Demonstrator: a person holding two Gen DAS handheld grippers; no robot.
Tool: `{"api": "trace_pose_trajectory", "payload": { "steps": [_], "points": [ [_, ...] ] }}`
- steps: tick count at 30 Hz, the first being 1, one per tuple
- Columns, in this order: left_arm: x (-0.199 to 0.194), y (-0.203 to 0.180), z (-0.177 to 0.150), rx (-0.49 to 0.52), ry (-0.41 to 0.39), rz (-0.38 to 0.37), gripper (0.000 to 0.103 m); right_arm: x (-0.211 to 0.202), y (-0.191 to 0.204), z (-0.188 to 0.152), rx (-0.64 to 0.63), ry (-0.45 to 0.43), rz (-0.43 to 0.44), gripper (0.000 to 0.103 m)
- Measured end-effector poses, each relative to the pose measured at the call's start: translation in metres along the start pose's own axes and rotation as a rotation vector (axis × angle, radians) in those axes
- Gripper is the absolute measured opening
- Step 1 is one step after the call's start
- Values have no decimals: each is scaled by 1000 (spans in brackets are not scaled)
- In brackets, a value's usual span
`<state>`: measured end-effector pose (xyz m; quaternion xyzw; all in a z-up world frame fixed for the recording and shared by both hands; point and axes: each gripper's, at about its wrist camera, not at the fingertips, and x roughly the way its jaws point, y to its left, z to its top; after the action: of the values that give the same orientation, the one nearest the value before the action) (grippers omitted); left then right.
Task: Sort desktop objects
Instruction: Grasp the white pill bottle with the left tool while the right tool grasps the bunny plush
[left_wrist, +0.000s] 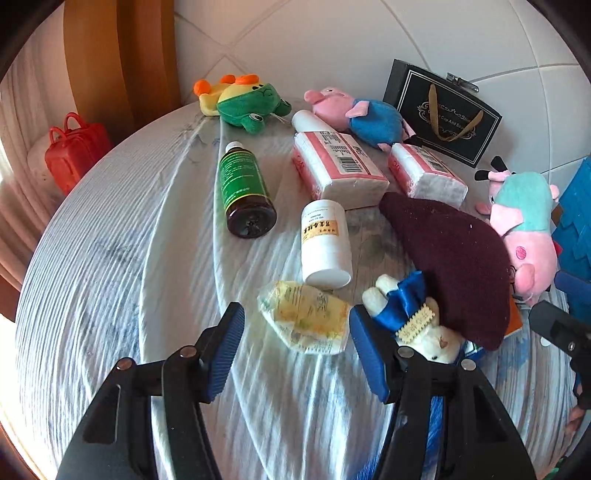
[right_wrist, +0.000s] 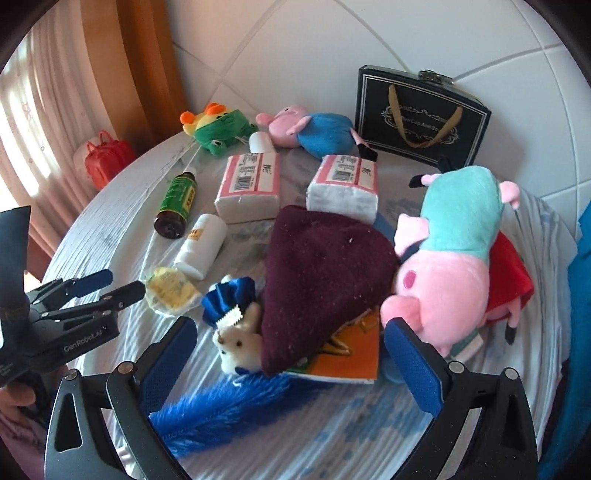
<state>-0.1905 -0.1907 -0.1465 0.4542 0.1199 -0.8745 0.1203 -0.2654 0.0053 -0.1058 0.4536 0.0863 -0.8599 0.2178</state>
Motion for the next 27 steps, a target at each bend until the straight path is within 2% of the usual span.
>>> {"api": "trace_pose_trajectory", "payload": {
  "steps": [6, 9, 10, 11, 14, 18, 20, 22, 23, 27],
  "points": [
    [57, -19, 35, 20, 29, -41, 58, 28, -14, 16, 6, 30, -15, 103],
    [89, -27, 45, 29, 77, -37, 58, 41, -19, 22, 10, 48, 3, 103],
    [97, -26, 45, 22, 96, -43, 50, 44, -19, 24, 9, 52, 11, 103],
    [102, -24, 45, 11, 100, -53, 46, 47, -18, 26, 5, 52, 23, 103],
    [92, -15, 40, -12, 66, -54, 46, 53, -6, 29, -37, 68, 67, 103],
    [55, 3, 24, -16, 28, -36, 46, 59, 20, 26, -125, 107, 120, 103],
    [40, 10, 13, -7, 25, -17, 46, 64, 34, 21, -172, 134, 133, 93],
    [31, 14, 2, 4, 27, -4, 46, 71, 44, 15, -194, 169, 153, 60],
    [29, 15, -4, 11, 32, 3, 46, 76, 47, 11, -203, 190, 151, 55],
    [31, 12, -17, 15, 59, -9, 46, 101, 54, -8, -230, 283, 118, 54]
  ]
}}
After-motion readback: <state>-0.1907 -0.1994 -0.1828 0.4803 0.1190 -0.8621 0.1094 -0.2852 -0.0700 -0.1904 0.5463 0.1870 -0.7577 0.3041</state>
